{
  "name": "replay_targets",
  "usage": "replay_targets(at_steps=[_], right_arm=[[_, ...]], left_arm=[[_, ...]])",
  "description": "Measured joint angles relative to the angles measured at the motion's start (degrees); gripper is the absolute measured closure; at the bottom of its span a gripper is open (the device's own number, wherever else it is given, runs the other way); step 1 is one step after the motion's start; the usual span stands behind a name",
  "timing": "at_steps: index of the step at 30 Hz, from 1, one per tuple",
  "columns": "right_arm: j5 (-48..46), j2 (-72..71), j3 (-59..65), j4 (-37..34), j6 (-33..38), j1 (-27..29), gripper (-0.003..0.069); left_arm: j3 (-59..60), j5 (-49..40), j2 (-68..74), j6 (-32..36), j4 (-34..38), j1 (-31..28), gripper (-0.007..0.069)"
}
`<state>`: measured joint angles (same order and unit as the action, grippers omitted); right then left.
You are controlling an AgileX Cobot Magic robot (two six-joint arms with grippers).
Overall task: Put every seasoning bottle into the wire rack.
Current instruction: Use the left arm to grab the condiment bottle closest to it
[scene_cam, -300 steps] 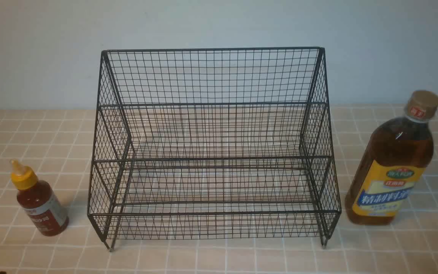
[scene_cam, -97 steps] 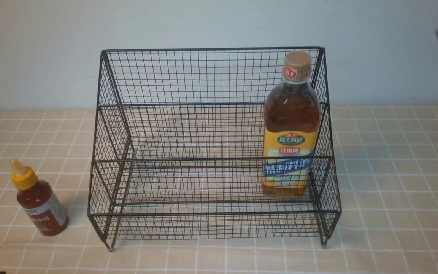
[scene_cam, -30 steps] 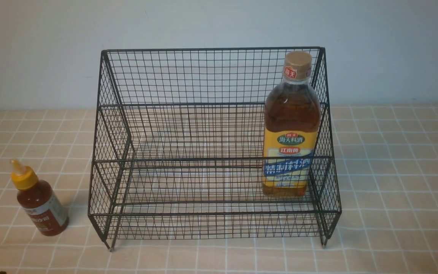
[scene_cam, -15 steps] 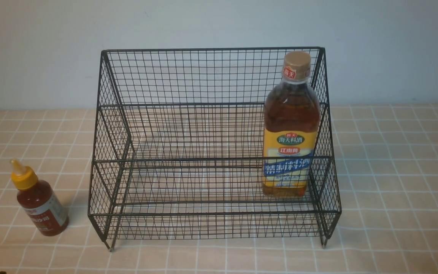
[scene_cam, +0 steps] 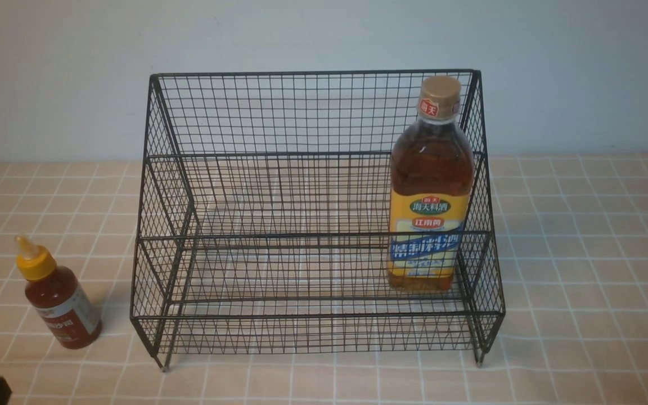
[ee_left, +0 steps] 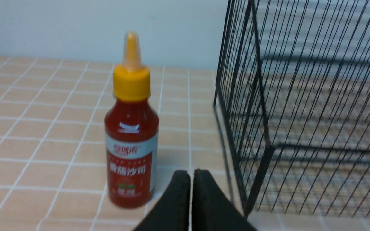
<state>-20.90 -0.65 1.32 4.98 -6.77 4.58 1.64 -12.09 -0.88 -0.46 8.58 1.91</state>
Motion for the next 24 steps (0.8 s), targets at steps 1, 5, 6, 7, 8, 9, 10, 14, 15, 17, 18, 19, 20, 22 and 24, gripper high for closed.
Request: replay_targets(at_steps=[1,5,6,7,8,9,10,14,15,17,18,19,20,22,24], right_arm=[[0.00,0.00,0.00,0.00,0.00,0.00,0.0673],[0.00,0.00,0.00,-0.04,0.00,0.00,0.0673],[0.00,0.00,0.00,-0.04,0.00,0.00,0.0673],[0.00,0.00,0.00,-0.04,0.00,0.00,0.0673],[0.00,0.00,0.00,-0.04,0.00,0.00,0.0673],[0.00,0.00,0.00,-0.04,0.00,0.00,0.0673],[0.00,0.00,0.00,-0.04,0.00,0.00,0.0673],[0.00,0.00,0.00,-0.04,0.00,0.00,0.0673],[0.00,0.00,0.00,-0.04,0.00,0.00,0.0673],[0.00,0.00,0.00,-0.04,0.00,0.00,0.0673],[0.00,0.00,0.00,-0.04,0.00,0.00,0.0673],[0.00,0.00,0.00,-0.04,0.00,0.00,0.0673],[0.00,0.00,0.00,-0.04,0.00,0.00,0.0673],[0.00,0.00,0.00,-0.04,0.00,0.00,0.0673],[0.00,0.00,0.00,-0.04,0.00,0.00,0.0673]], left_arm=[[0.00,2.12,0.00,-0.23,1.05,0.00,0.0631],[0.00,11.47,0.00,-1.57,5.20,0.00,0.0631],[0.00,11.47,0.00,-1.57,5.47,0.00,0.0631],[0.00,17.59,0.00,-2.59,7.82,0.00,0.0631],[0.00,18.34,0.00,-2.72,8.06,0.00,0.0631],[0.00,25.10,0.00,-3.26,9.14,0.00,0.0631],[0.00,25.81,0.00,-3.26,9.14,0.00,0.0631],[-1.42,33.12,3.84,-0.55,4.87,0.00,0.0631],[-2.61,33.05,6.06,0.46,2.90,0.00,0.0631],[-6.06,32.98,12.91,1.64,-1.06,0.00,0.0630],[-7.43,33.06,16.23,1.70,-1.77,0.00,0.0629],[-8.70,33.25,19.70,1.70,-2.22,0.00,0.0627],[-9.65,33.61,22.54,1.76,-2.52,0.00,0.0624],[-11.35,34.39,28.21,1.75,-2.80,0.00,0.0614],[-13.10,36.32,35.07,1.75,-2.91,0.00,0.0583]])
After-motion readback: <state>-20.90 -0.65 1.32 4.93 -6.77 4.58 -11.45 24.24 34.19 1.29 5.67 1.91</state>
